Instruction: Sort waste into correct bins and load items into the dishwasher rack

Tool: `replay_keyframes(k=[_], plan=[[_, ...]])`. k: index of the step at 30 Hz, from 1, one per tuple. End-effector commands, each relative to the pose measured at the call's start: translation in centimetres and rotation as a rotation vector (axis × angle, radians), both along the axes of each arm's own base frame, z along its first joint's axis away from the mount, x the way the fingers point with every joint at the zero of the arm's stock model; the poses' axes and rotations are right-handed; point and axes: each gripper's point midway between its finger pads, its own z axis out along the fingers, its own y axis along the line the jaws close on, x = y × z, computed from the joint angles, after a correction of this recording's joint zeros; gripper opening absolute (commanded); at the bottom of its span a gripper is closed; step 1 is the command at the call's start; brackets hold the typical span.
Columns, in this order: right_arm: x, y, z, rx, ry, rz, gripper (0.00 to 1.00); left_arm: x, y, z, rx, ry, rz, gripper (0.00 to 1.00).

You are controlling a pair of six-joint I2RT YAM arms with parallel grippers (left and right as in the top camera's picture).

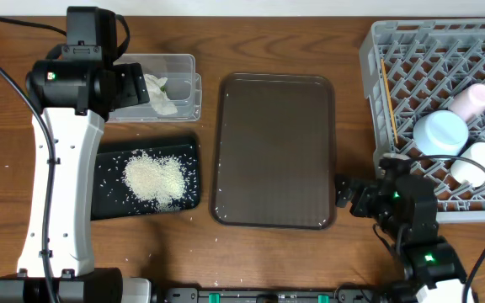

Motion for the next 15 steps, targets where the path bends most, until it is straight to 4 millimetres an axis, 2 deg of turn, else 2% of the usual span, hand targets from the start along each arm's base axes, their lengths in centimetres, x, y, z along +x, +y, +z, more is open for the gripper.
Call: replay_keyframes(k=[1, 8, 15], plan=[[-0.2, 1.4, 1.3, -0.049, -0.113, 0.143, 0.99, -0.2, 0.3, 0.2, 0.012, -0.001, 0.001, 0.96], [-0.6, 1.2, 4.2, -0.044, -0.248, 0.134, 0.99, -0.2, 0.3, 0.2, 0.012, -0.001, 0.001, 0.96], [-1.1, -0.3, 7.6, -0.064, -0.396, 0.057, 0.99, -0.2, 0.3, 0.2, 0.012, -0.001, 0.001, 0.96]])
